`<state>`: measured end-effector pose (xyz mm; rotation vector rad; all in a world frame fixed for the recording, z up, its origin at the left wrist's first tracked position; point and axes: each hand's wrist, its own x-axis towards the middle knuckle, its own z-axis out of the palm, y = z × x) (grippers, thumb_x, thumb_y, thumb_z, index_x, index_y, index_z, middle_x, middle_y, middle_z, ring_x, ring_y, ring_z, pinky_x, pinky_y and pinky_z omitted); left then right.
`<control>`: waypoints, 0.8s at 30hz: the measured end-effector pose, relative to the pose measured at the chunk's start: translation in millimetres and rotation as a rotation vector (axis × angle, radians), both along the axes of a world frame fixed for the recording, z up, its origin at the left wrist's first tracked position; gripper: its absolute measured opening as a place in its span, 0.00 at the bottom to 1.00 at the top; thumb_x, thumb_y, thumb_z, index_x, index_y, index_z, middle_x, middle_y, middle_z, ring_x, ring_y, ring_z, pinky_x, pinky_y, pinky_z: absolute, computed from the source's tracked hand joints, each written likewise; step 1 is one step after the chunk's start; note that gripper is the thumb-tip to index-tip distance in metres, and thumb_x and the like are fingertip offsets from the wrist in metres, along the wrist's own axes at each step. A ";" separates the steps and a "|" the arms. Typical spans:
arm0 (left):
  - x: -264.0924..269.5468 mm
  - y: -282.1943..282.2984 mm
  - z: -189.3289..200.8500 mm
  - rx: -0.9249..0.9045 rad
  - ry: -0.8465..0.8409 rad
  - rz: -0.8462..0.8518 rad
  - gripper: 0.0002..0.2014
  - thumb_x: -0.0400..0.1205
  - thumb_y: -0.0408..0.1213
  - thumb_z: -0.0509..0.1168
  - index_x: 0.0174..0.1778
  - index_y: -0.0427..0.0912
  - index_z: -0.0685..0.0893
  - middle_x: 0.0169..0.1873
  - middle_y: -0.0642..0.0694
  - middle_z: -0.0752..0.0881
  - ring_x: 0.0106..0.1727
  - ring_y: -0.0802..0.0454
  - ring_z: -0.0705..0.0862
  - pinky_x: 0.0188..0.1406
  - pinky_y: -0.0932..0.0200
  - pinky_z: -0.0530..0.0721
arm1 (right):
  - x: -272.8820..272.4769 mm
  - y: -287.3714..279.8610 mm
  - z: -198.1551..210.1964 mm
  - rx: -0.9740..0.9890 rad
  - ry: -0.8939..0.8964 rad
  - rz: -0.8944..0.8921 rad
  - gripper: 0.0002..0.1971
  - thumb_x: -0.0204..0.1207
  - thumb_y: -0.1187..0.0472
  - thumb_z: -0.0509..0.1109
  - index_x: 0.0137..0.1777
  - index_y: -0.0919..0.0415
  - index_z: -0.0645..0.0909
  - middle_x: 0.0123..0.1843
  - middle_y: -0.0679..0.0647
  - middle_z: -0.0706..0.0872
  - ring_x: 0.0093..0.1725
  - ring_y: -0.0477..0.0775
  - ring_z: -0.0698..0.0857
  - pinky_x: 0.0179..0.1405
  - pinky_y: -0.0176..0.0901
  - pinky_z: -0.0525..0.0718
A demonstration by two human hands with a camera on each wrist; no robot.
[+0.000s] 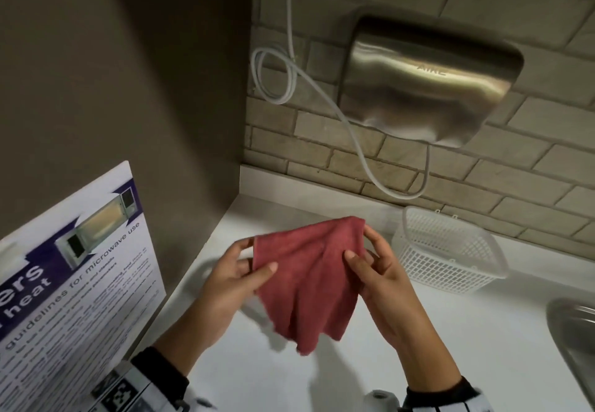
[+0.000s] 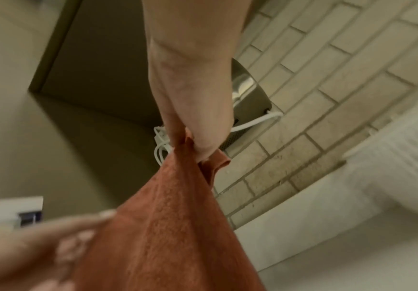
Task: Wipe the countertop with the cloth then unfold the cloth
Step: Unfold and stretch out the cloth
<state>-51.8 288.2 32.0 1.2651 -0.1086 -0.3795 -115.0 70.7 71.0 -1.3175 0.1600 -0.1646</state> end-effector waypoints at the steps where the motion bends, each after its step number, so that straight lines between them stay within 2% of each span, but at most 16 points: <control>1: 0.5 1.6 5.2 0.003 -0.025 0.024 0.23 0.76 0.27 0.71 0.67 0.44 0.77 0.50 0.34 0.90 0.54 0.37 0.89 0.59 0.42 0.84 | 0.0 -3.0 -2.6 -0.094 0.019 -0.024 0.24 0.81 0.68 0.68 0.74 0.47 0.76 0.57 0.60 0.91 0.57 0.56 0.89 0.61 0.52 0.85; 3: 0.6 5.1 14.4 0.019 -0.108 0.064 0.22 0.77 0.27 0.70 0.66 0.46 0.77 0.47 0.35 0.91 0.50 0.41 0.90 0.51 0.51 0.87 | 2.6 -5.5 -10.4 -0.289 0.064 -0.050 0.27 0.83 0.66 0.68 0.77 0.41 0.72 0.56 0.64 0.90 0.57 0.57 0.89 0.62 0.57 0.86; 5: -0.3 6.1 20.9 0.033 -0.184 0.093 0.21 0.78 0.27 0.69 0.65 0.47 0.78 0.45 0.34 0.91 0.47 0.42 0.90 0.47 0.56 0.88 | 4.8 -5.9 -16.8 -0.437 0.106 -0.065 0.28 0.84 0.65 0.68 0.76 0.35 0.70 0.51 0.75 0.87 0.49 0.64 0.90 0.60 0.65 0.86; 6: -0.9 6.4 22.3 0.035 -0.219 0.101 0.20 0.79 0.27 0.69 0.64 0.48 0.79 0.44 0.34 0.91 0.46 0.43 0.90 0.47 0.57 0.88 | 5.9 -5.2 -17.7 -0.470 0.119 -0.067 0.28 0.84 0.65 0.68 0.76 0.35 0.70 0.50 0.76 0.86 0.49 0.67 0.89 0.60 0.67 0.85; 7: -0.7 6.5 23.3 0.041 -0.248 0.107 0.19 0.79 0.27 0.68 0.64 0.49 0.79 0.43 0.34 0.90 0.45 0.45 0.90 0.47 0.59 0.87 | 7.0 -4.9 -17.6 -0.473 0.122 -0.079 0.28 0.83 0.65 0.68 0.77 0.38 0.69 0.48 0.73 0.88 0.49 0.67 0.89 0.61 0.67 0.85; 9: 0.9 8.6 21.6 0.072 -0.290 0.120 0.17 0.80 0.29 0.68 0.62 0.52 0.81 0.42 0.32 0.90 0.43 0.46 0.88 0.47 0.62 0.84 | 8.7 -6.5 -15.6 -0.439 0.097 -0.113 0.26 0.83 0.65 0.69 0.76 0.40 0.70 0.42 0.64 0.89 0.46 0.61 0.88 0.61 0.62 0.86; 11: 2.1 10.7 18.2 0.107 -0.312 0.134 0.17 0.81 0.31 0.68 0.61 0.55 0.83 0.41 0.31 0.89 0.42 0.47 0.87 0.46 0.67 0.82 | 8.7 -7.3 -11.4 -0.422 0.057 -0.116 0.23 0.83 0.65 0.69 0.70 0.37 0.75 0.38 0.59 0.85 0.43 0.55 0.85 0.58 0.57 0.84; 13: 2.7 11.7 14.5 0.148 -0.330 0.129 0.19 0.80 0.30 0.69 0.63 0.56 0.83 0.41 0.36 0.90 0.44 0.49 0.88 0.48 0.70 0.82 | 7.3 -7.1 -8.2 -0.456 0.014 -0.103 0.21 0.82 0.66 0.70 0.64 0.37 0.82 0.41 0.56 0.86 0.45 0.52 0.86 0.55 0.52 0.83; 15: 4.4 12.9 10.4 0.231 -0.372 0.126 0.22 0.78 0.28 0.71 0.64 0.57 0.83 0.40 0.44 0.91 0.45 0.52 0.90 0.47 0.71 0.83 | 4.6 -7.2 -5.7 -0.484 -0.017 -0.104 0.21 0.81 0.68 0.71 0.63 0.40 0.85 0.49 0.56 0.90 0.49 0.47 0.88 0.53 0.40 0.84; 18: 9.9 16.1 7.8 0.413 -0.478 0.138 0.25 0.74 0.30 0.75 0.62 0.62 0.84 0.42 0.43 0.89 0.42 0.46 0.88 0.47 0.68 0.85 | 0.4 -9.4 -4.4 -0.484 -0.038 -0.087 0.23 0.78 0.71 0.73 0.67 0.44 0.84 0.50 0.55 0.93 0.49 0.43 0.91 0.50 0.31 0.84; 21: 11.5 19.0 13.1 0.660 -0.641 0.163 0.20 0.74 0.33 0.76 0.59 0.57 0.87 0.43 0.53 0.86 0.42 0.55 0.85 0.42 0.80 0.77 | -0.9 -15.6 -10.5 -0.792 -0.030 -0.162 0.24 0.74 0.68 0.78 0.67 0.45 0.84 0.47 0.47 0.94 0.47 0.41 0.91 0.49 0.26 0.84; 24: 10.2 19.9 17.3 0.709 -0.768 0.207 0.10 0.75 0.35 0.76 0.49 0.53 0.90 0.43 0.58 0.83 0.45 0.60 0.82 0.43 0.82 0.74 | -2.9 -17.8 -12.2 -1.061 -0.047 -0.231 0.15 0.72 0.64 0.81 0.58 0.52 0.90 0.44 0.41 0.90 0.43 0.40 0.90 0.45 0.20 0.80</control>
